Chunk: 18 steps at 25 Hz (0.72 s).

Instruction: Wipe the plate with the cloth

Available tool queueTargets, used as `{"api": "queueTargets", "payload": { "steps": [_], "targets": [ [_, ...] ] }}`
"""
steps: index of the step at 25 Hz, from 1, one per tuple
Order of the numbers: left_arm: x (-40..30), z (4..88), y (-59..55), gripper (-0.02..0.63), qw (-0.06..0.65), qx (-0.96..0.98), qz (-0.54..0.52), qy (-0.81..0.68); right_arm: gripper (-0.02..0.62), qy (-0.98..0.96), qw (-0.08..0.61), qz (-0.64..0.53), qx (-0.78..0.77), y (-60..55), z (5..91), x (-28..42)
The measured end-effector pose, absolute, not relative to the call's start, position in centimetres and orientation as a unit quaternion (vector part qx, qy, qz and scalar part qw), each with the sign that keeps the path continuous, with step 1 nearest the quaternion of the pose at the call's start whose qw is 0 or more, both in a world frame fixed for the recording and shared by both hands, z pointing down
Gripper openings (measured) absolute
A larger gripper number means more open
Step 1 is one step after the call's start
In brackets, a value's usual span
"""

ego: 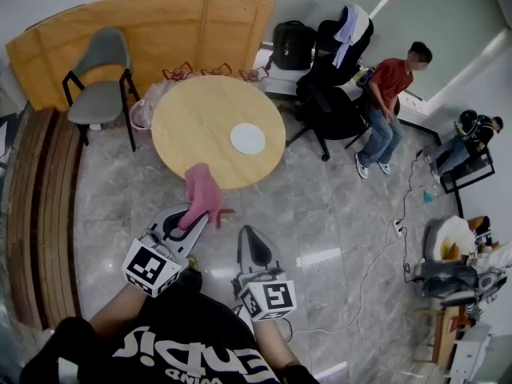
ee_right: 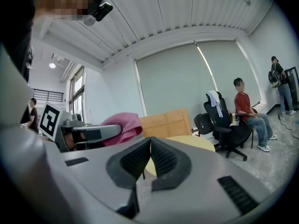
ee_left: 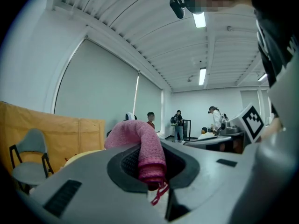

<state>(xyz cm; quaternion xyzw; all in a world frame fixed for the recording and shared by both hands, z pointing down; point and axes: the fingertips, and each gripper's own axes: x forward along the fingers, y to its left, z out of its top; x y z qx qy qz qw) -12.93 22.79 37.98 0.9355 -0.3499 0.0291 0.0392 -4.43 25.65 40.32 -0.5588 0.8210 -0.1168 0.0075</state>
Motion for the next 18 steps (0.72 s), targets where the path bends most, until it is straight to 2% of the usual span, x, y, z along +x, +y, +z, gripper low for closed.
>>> {"api": "queueTargets", "payload": {
  "steps": [18],
  "targets": [
    [-12.5,39.0,16.8,0.052,0.039,0.95,0.039,-0.308,0.021,0.798,0.009,-0.119,-0.591,20.0,40.9,-4.2]
  ]
}}
